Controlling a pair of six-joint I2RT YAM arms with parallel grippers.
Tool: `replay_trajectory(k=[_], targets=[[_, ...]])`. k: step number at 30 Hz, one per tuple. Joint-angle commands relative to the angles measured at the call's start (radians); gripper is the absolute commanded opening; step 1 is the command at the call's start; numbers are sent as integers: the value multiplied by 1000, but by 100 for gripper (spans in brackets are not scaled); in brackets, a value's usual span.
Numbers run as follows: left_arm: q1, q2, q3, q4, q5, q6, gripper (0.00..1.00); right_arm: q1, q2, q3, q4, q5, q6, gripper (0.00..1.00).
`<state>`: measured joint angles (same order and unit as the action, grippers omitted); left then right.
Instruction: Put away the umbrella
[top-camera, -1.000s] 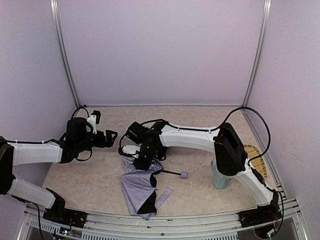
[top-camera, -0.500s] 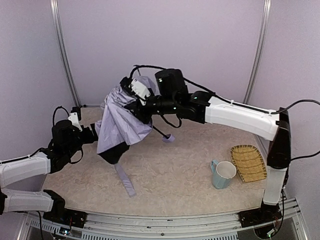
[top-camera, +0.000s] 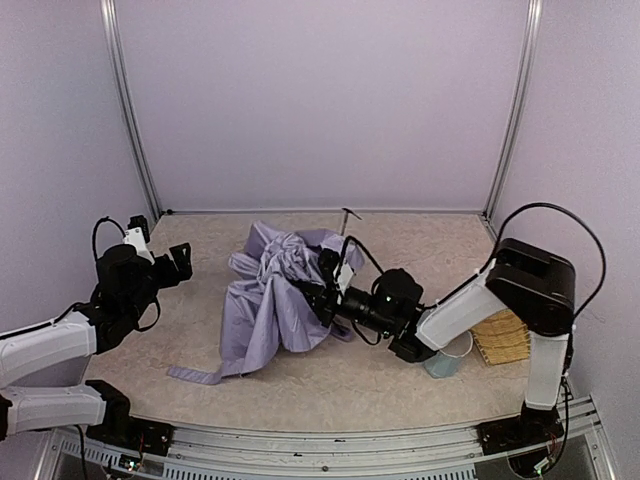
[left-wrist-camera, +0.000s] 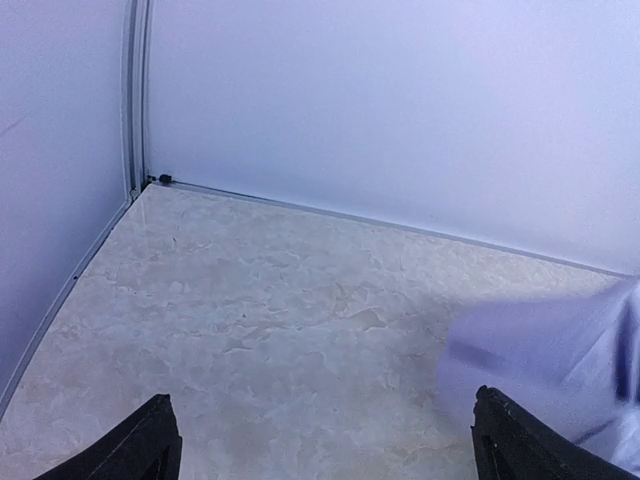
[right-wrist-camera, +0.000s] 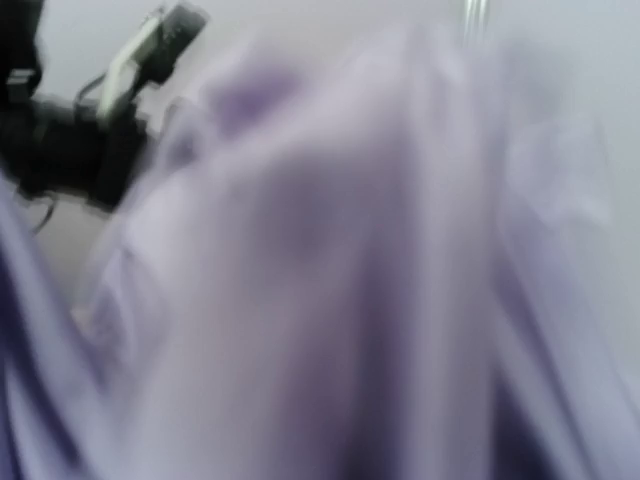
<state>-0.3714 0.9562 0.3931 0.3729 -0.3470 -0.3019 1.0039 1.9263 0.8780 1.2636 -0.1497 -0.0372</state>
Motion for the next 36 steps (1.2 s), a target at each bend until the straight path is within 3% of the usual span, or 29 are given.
replay_trajectory(k=[1,8,12,15,18,21,27,36], targets=[[8,1,0,7,-13,4,99,12,174,-89,175,-38,188,0],[9,15,1,23,0,14,99,78,173,-207,165,47,124,0],[7,33,9,32,55,24,99,78,78,-52,-60,37,5,0],[-2,27,14,51,185,39,95,74,48,46,-163,-2,-66,0],[-41,-5,-16,139,370,56,91,57,-3,69,-105,-44,-78,0],[-101,-44,-37,226,501,85,95,35,-67,112,-102,-68,-109,0],[-127,-31,-93,569,891,11,99,22,-134,189,-140,-150,-173,0],[-148,203,38,645,1035,6,99,24,-151,187,-148,-286,-157,0]])
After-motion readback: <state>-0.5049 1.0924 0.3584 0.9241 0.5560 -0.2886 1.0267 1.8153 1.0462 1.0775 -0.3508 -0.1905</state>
